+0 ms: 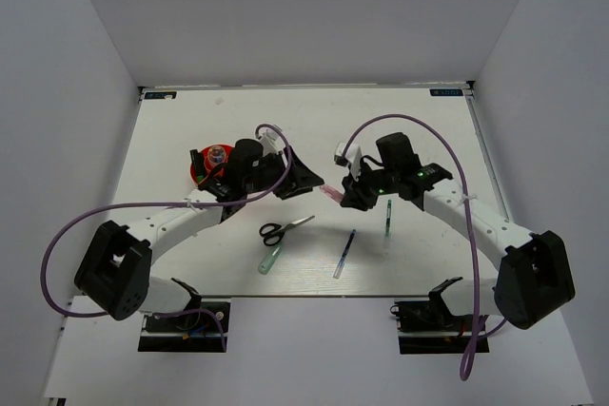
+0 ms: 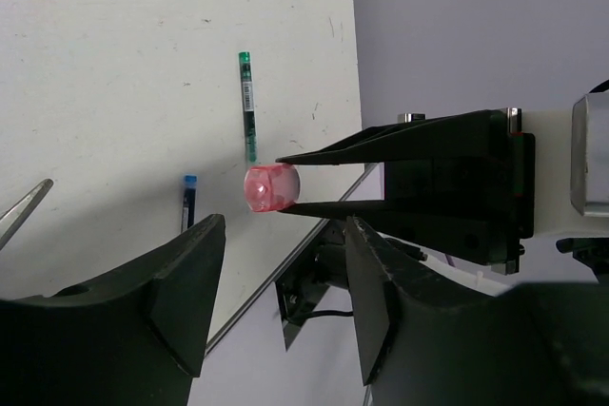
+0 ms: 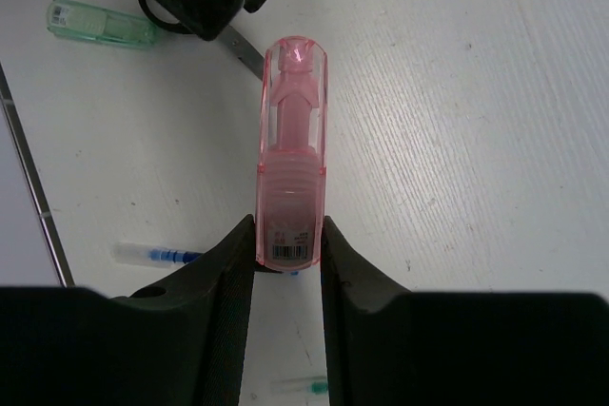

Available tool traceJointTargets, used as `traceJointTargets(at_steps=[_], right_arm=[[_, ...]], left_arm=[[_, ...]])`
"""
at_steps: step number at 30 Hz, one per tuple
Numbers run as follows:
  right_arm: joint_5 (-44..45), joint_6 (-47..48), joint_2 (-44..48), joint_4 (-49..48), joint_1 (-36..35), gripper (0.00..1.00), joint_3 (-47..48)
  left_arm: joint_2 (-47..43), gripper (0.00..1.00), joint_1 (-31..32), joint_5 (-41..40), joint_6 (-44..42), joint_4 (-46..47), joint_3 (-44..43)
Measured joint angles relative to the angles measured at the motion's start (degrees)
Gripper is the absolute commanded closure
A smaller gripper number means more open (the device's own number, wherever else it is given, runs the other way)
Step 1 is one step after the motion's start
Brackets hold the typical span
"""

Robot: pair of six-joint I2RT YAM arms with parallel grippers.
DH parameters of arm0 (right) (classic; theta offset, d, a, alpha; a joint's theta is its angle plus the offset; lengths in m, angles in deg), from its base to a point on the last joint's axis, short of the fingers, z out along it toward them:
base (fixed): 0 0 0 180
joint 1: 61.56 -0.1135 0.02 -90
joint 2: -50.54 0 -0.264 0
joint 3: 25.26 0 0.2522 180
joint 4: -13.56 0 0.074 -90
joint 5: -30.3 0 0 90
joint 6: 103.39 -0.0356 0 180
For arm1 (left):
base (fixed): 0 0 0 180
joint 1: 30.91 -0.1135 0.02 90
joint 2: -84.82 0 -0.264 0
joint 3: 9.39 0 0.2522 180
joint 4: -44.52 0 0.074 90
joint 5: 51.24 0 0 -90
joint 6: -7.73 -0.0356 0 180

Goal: Sort the stationery into containers
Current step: Place the stationery in the storage box.

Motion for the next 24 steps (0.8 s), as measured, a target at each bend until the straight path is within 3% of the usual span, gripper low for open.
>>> traceJointTargets(at_steps=[21,24], right_arm=[[0.63,-0.09,0.02,-1.68,-2.05,1.0,0.0],[0.63,-0.09,0.02,-1.68,-2.21,1.0,-0.02]], left_arm=[[5.68,0.42,2.54,-0.72,-0.02,-0.66,-2.25],[6.03,0.48,2.54,-0.79,0.0,-0.74,-3.39]])
